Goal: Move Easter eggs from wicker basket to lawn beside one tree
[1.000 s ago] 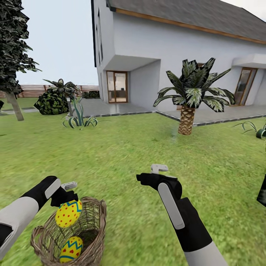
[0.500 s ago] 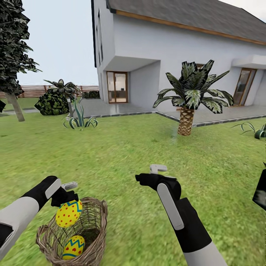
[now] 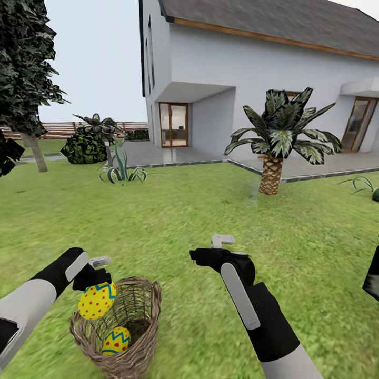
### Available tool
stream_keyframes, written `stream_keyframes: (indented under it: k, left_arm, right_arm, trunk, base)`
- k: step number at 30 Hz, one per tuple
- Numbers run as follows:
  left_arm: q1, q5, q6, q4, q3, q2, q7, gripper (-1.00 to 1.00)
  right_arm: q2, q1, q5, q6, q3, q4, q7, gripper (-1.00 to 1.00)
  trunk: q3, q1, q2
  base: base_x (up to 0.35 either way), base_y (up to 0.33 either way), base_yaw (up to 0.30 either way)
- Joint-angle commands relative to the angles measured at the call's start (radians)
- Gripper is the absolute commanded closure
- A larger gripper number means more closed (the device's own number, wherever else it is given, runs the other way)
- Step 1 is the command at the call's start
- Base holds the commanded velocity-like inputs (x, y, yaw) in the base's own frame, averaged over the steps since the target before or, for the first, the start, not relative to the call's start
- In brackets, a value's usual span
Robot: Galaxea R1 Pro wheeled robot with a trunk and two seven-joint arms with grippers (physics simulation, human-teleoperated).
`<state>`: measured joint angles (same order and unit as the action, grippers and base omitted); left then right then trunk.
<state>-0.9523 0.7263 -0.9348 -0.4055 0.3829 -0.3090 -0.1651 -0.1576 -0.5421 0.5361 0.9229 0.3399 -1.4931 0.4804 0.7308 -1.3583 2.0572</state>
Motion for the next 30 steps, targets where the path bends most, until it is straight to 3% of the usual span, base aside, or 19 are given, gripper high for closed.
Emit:
stream_keyframes:
  k: [1,30]
  left_arm:
    - [0.000,0.011,-0.002,-0.003,0.007,-0.001,-0.009,1.00]
    - [-0.001,0.010,-0.002,-0.006,0.007,-0.001,-0.013,1.00]
  right_arm:
    - [0.000,-0.001,0.010,0.002,0.001,-0.001,0.010,-1.00]
    - [0.000,-0.001,0.010,0.002,0.002,0.000,0.010,-1.00]
  trunk:
    - [-0.002,0.004,-0.007]
    - [-0.093,0.116,-0.210]
  base:
    - [-0.127,0.000,0.270]
    - [-0.008,0.000,0.284]
